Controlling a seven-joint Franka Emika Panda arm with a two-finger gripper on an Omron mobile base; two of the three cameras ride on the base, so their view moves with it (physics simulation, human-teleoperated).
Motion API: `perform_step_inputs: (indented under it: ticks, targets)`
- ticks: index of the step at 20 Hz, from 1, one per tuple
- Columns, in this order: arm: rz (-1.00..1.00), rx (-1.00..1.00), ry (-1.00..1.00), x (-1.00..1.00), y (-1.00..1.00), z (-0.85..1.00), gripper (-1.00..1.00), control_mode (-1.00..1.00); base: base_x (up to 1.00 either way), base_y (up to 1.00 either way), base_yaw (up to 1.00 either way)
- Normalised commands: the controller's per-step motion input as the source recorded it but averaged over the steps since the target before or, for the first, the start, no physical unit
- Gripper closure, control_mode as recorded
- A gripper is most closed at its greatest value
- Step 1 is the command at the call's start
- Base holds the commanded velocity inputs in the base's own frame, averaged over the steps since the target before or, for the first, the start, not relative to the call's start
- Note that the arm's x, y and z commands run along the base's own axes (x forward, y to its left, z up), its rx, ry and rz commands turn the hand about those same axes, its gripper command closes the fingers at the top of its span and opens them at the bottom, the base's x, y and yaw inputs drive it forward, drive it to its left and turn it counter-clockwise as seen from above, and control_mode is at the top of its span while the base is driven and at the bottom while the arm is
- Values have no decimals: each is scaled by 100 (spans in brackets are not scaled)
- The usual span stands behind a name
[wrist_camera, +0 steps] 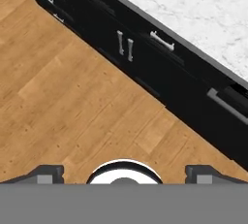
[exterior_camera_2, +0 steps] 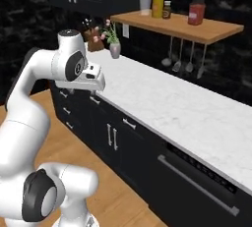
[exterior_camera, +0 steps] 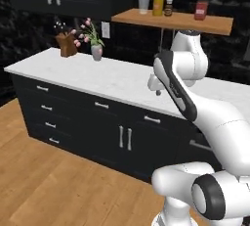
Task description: Gather all objects into one cabinet and sort the glasses and bowls to opposite sides.
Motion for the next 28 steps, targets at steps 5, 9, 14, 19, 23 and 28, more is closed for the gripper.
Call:
perform_step_inputs:
  ticks: [5, 9, 14, 19, 23, 28]
  targets:
    - [0, 0, 0, 0, 0, 0, -100, 100, 47, 17, 45]
    - [0, 0, 0, 0, 0, 0, -100, 100, 14, 0, 83]
    - [0, 0, 0, 0, 0, 0, -100, 100, 14, 0, 87]
    - [0, 0, 0, 0, 0, 0, -100, 100, 18, 0, 81]
    - [0, 0, 0, 0, 0, 0, -100, 100, 37, 1, 75]
    - [0, 0, 0, 0, 0, 0, -100, 100, 95, 0, 60]
